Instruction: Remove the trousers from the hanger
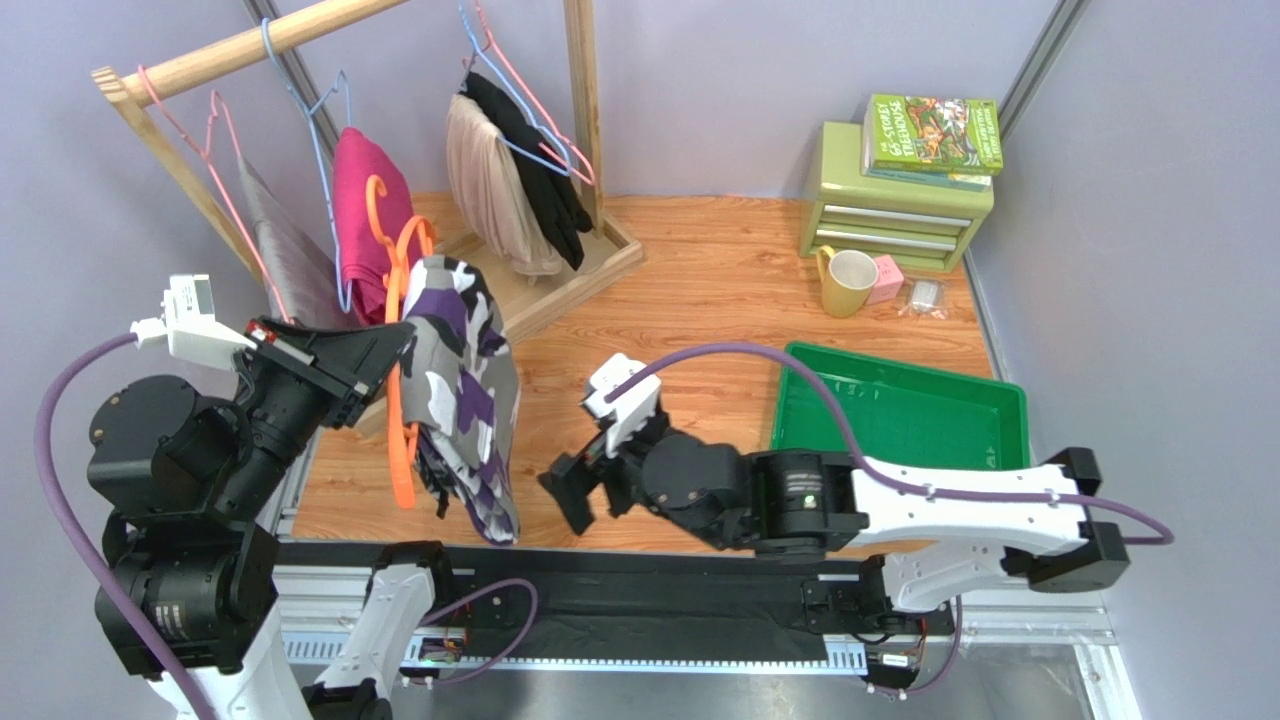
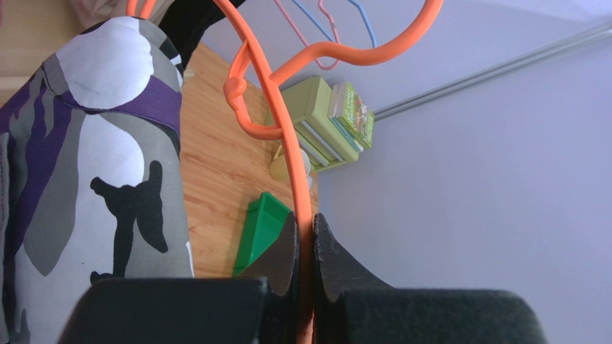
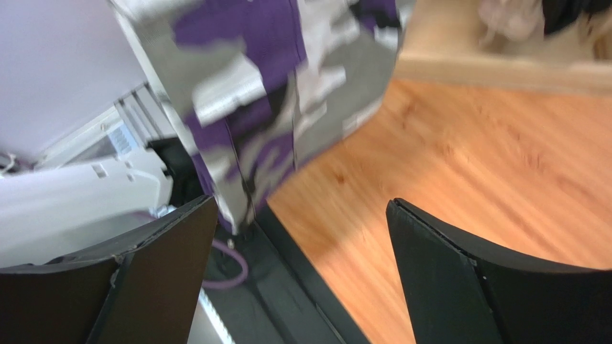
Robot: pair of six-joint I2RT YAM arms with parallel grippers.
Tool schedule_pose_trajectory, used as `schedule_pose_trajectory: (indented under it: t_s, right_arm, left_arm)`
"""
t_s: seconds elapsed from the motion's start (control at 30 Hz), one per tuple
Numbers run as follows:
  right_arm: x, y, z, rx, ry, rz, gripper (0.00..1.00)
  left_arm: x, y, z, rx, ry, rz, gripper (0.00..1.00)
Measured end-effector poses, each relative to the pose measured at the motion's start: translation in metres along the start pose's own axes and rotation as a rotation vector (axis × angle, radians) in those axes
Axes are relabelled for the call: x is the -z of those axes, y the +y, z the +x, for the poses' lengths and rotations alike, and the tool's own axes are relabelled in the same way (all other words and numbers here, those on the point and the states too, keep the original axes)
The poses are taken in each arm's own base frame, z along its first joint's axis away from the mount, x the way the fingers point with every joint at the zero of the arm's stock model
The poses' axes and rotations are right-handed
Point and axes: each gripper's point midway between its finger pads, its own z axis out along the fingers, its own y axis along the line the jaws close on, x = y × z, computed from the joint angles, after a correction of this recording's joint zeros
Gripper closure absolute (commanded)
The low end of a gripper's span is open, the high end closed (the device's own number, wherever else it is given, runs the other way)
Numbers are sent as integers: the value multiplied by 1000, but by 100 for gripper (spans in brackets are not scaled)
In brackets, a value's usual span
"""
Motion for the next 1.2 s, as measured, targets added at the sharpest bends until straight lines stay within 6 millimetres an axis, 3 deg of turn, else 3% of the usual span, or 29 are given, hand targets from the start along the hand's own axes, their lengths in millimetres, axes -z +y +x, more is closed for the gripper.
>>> schedule_pose_trajectory:
  t_s: [0.1, 0.23, 0.47, 0.87, 1.07, 1.2]
  right_arm:
    - [-14, 20, -19, 27, -78, 14, 10]
    - [-30, 32, -35, 53, -140, 25, 15]
    - [-42, 59, -62, 94, -212, -54, 19]
    - [-61, 86, -56, 214, -259, -156, 23]
    - [-73, 90, -48, 243, -265, -149, 25]
    - [-79, 81, -52, 245, -285, -86, 29]
  left_arm:
    - [5, 11, 4, 34, -5, -53, 100]
    - [8, 21, 6, 60, -15, -102, 100]
    - [8, 21, 5, 75, -15, -102, 100]
    - [8, 12, 8, 98, 6, -68, 100]
    - [10, 7, 9, 98, 17, -43, 100]
    - [11, 6, 11, 98, 25, -36, 100]
